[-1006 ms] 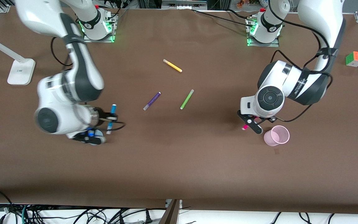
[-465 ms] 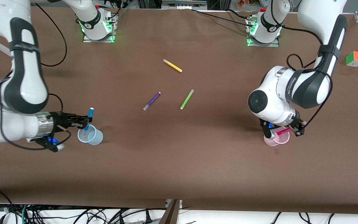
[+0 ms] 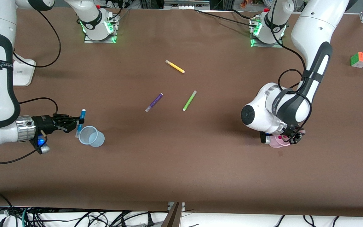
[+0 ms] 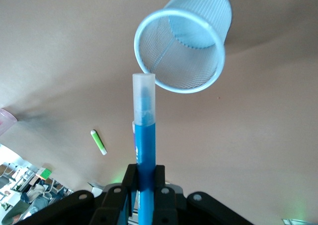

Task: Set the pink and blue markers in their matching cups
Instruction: 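Drop the blue marker in the blue cup while the left gripper drops pink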

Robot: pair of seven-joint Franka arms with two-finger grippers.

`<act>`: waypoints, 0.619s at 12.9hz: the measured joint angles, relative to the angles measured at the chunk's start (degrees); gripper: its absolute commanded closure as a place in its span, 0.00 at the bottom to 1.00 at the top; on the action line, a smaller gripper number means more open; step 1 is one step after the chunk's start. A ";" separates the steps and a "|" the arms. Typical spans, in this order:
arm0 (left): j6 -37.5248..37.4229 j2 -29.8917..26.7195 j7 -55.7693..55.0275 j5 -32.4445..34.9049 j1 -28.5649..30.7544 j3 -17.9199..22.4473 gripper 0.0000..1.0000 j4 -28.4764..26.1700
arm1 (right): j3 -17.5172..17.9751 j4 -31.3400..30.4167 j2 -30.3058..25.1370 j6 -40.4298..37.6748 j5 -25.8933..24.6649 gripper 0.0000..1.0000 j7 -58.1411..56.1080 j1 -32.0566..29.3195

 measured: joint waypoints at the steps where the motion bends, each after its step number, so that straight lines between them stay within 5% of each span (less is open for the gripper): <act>1: -0.01 -0.09 0.02 0.00 0.00 0.00 0.00 0.35 | 0.16 -0.39 0.46 -0.07 0.92 1.00 0.22 0.16; 4: -0.70 -1.18 -0.04 -1.46 0.02 -0.06 0.00 1.61 | 0.15 -1.32 3.07 -0.16 3.04 1.00 0.33 -0.32; 8: -1.40 -7.66 -2.72 -14.04 0.63 0.03 0.00 2.87 | 0.04 -1.35 6.48 -0.11 7.41 1.00 0.11 -2.84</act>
